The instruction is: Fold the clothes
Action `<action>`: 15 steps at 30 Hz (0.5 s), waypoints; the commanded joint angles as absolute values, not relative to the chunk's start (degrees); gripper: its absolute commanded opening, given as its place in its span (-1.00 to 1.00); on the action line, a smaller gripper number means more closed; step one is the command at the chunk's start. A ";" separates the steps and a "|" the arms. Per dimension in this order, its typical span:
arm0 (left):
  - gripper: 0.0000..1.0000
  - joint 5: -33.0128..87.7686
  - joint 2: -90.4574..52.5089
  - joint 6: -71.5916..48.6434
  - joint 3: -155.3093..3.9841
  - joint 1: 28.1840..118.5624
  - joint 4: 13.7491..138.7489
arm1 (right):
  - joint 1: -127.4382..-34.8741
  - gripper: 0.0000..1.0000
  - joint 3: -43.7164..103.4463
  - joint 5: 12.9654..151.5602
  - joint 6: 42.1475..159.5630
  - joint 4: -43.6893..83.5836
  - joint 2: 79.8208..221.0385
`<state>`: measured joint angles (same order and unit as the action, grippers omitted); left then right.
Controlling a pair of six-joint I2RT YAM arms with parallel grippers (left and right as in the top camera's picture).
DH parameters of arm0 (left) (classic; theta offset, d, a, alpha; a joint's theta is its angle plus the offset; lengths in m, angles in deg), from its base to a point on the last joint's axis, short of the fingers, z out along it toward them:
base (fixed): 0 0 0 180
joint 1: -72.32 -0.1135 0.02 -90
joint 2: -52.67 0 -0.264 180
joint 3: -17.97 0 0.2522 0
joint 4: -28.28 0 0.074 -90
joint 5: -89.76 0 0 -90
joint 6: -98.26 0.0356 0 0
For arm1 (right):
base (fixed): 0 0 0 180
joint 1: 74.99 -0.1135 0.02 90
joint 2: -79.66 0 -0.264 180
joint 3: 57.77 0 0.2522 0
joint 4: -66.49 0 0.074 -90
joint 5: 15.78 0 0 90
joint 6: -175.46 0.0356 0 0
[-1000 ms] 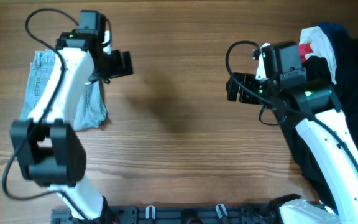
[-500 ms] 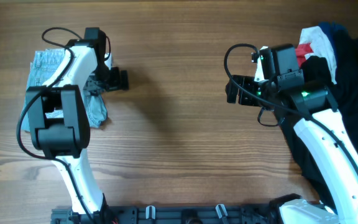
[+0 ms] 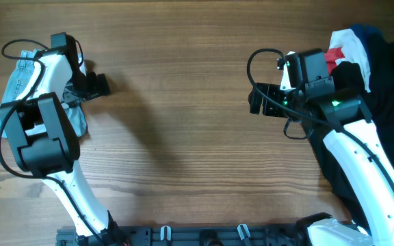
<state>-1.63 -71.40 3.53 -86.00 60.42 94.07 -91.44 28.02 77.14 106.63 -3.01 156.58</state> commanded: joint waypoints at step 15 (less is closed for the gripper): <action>1.00 4.23 -41.15 3.81 -88.49 78.24 104.39 | -91.35 0.99 27.78 74.93 106.49 1.64 157.57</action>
<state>3.82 -46.20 3.77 -87.95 77.73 99.43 -91.44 27.97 76.72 106.60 2.91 158.16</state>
